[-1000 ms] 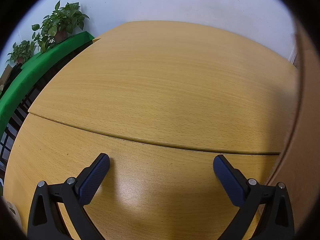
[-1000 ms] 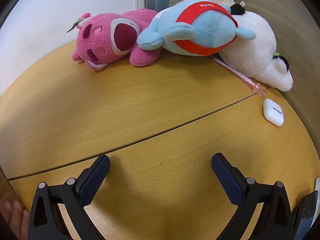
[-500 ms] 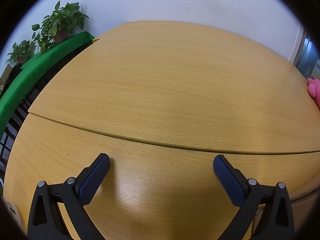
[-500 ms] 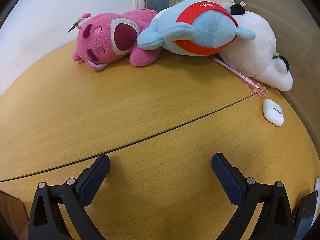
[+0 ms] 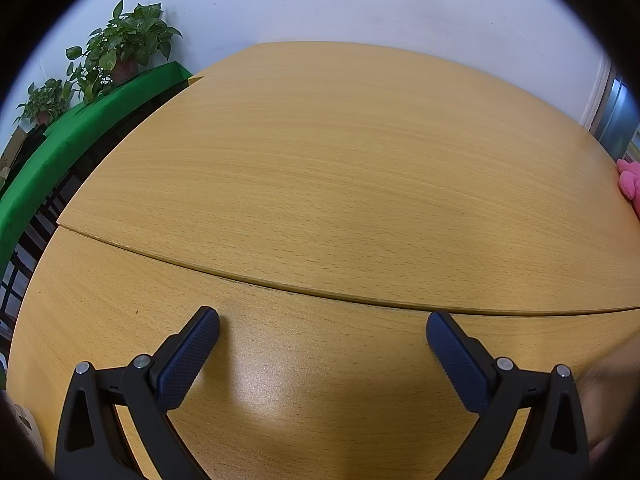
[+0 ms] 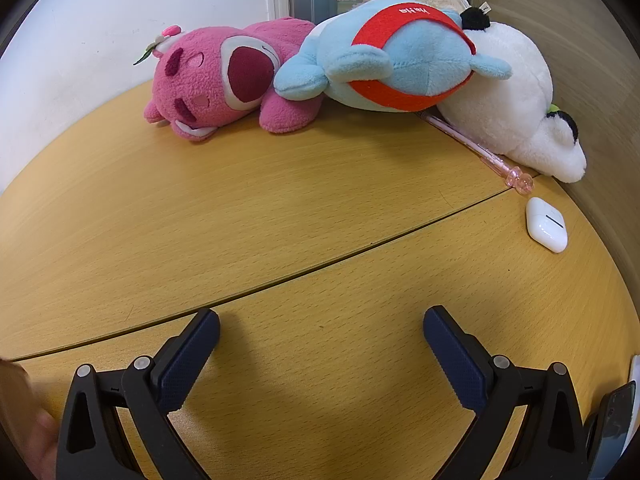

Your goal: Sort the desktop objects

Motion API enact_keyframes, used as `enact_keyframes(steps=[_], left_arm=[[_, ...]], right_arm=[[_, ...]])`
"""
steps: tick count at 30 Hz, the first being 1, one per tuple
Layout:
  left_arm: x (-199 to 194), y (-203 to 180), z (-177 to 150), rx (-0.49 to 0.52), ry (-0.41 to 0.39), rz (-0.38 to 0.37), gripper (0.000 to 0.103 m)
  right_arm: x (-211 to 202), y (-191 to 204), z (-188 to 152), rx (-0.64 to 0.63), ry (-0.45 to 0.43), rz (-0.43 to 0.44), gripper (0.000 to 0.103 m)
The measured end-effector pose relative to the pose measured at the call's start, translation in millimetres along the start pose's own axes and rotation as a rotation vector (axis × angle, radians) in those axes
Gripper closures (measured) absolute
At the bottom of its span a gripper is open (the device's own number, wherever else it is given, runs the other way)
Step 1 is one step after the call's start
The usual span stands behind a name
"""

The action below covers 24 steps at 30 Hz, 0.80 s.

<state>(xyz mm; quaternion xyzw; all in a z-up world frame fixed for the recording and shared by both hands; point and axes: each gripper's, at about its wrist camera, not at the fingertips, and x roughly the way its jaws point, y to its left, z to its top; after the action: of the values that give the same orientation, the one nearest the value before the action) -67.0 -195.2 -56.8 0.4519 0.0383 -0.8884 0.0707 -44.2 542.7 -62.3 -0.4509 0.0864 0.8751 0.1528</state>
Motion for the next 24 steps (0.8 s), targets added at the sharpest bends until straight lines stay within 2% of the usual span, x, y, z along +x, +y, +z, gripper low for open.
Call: enact_keyframes(steps=[24], left_arm=[[0.0,-0.1,0.2,0.000,0.000,0.001,0.000]], right_arm=[[0.7,1.1,-0.7,0.001,-0.002,0.002,0.000]])
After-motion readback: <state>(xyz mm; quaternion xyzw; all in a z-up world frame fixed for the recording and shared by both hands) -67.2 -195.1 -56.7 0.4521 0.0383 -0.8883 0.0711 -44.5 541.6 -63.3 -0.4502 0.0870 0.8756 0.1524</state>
